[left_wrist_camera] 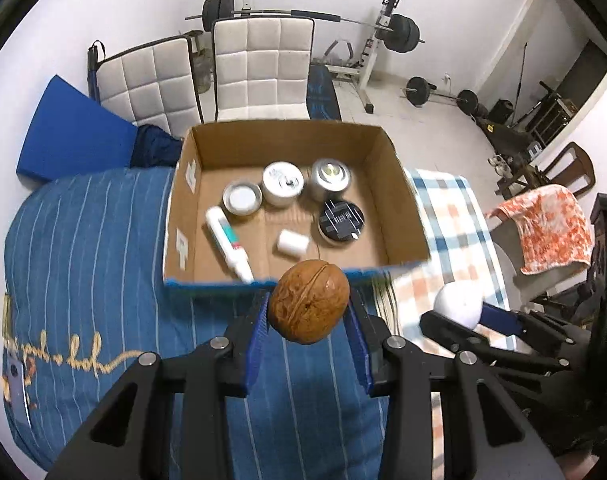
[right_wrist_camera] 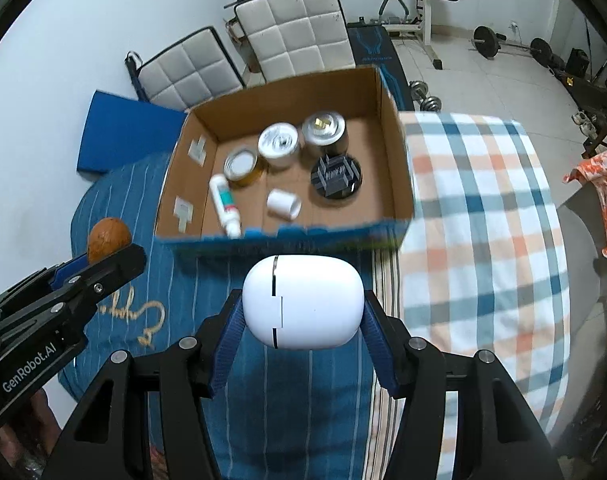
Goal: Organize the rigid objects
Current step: 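Carry the walnut and white oval case with both tools over the box, then open both tools to release the walnut and oval case in the box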
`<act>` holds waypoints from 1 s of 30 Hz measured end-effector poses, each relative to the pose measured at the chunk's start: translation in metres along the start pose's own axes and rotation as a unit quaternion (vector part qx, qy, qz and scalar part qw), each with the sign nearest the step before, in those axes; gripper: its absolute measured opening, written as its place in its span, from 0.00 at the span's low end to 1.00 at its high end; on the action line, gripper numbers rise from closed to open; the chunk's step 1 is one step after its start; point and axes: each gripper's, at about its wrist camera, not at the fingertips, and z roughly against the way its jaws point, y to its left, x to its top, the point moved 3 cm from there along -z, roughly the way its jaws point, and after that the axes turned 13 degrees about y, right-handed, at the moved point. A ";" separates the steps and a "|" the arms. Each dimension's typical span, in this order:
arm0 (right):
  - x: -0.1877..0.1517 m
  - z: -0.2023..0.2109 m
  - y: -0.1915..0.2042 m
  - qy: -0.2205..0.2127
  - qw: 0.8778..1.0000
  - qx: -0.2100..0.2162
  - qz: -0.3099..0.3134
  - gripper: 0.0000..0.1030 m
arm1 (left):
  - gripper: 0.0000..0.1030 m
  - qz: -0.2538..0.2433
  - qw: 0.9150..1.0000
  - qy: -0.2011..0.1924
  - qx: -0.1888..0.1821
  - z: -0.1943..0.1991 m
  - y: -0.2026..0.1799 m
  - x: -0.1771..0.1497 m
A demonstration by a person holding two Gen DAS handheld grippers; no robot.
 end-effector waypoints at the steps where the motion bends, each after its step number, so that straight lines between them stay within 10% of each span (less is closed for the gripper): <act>1: 0.007 -0.001 -0.001 -0.001 1.000 0.001 -0.002 0.58 | 0.33 0.002 1.000 0.000 -0.002 -0.003 0.003 0.010; 13: 0.125 -0.107 -0.019 0.096 0.994 -0.034 -0.024 0.58 | 0.33 0.047 0.988 0.145 -0.016 -0.141 0.058 0.106; 30: 0.157 -0.217 -0.036 0.225 0.971 -0.072 -0.043 0.58 | 0.34 0.048 0.964 0.261 -0.029 -0.256 0.068 0.147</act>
